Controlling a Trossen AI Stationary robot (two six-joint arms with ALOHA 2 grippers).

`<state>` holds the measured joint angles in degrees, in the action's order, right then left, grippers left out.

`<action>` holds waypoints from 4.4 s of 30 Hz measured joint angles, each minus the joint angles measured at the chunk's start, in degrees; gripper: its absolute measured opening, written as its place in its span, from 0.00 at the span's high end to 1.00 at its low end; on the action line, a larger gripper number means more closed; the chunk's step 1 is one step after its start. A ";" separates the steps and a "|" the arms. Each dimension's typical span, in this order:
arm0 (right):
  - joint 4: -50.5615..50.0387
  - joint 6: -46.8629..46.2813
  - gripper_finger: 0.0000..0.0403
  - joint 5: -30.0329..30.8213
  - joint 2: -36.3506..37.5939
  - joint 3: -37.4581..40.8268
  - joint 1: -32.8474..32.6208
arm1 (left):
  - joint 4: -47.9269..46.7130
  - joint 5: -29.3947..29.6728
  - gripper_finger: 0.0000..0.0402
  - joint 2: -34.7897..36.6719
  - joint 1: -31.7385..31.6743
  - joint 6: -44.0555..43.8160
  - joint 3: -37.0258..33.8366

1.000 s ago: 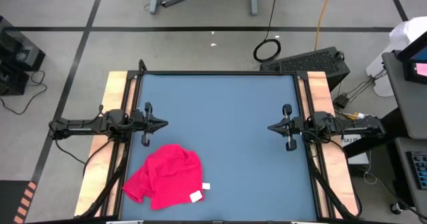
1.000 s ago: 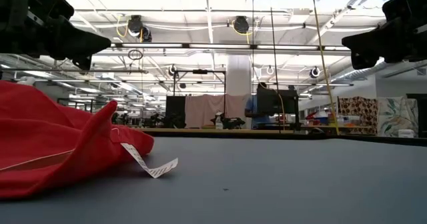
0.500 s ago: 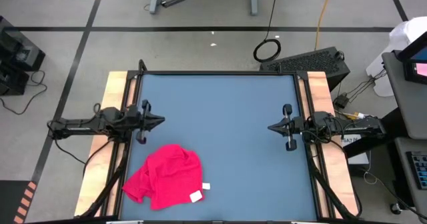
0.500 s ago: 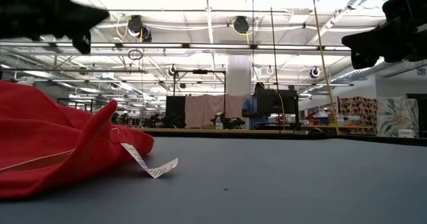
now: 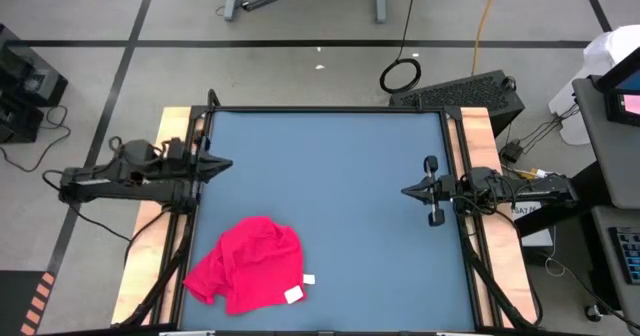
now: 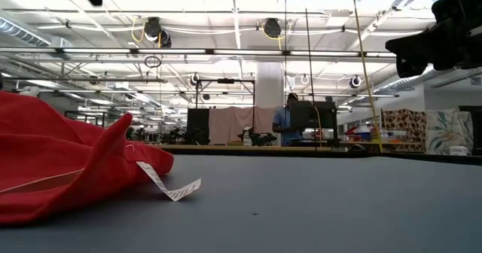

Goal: Roll towel
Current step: Fold the red towel

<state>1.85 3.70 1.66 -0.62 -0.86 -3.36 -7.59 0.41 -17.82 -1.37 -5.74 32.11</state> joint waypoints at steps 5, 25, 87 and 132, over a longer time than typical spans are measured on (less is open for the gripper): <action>-0.02 -4.27 1.00 -0.01 0.00 0.00 0.00 | -6.70 -0.23 0.98 -6.84 0.00 1.60 11.29; -2.14 -15.00 1.00 1.54 -2.56 -7.98 -0.01 | -21.29 0.20 0.94 -31.63 3.89 -3.43 15.36; 22.22 -20.93 1.00 13.40 -92.40 -35.95 -27.18 | 21.13 6.69 0.98 -87.43 31.03 18.56 15.31; 33.15 -29.74 0.48 34.55 -101.51 -36.00 -28.26 | 7.04 58.61 1.00 -87.01 16.41 45.41 56.90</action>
<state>34.99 -26.04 36.21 -102.13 -36.86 -31.62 -0.55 59.01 -104.84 15.05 39.68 89.01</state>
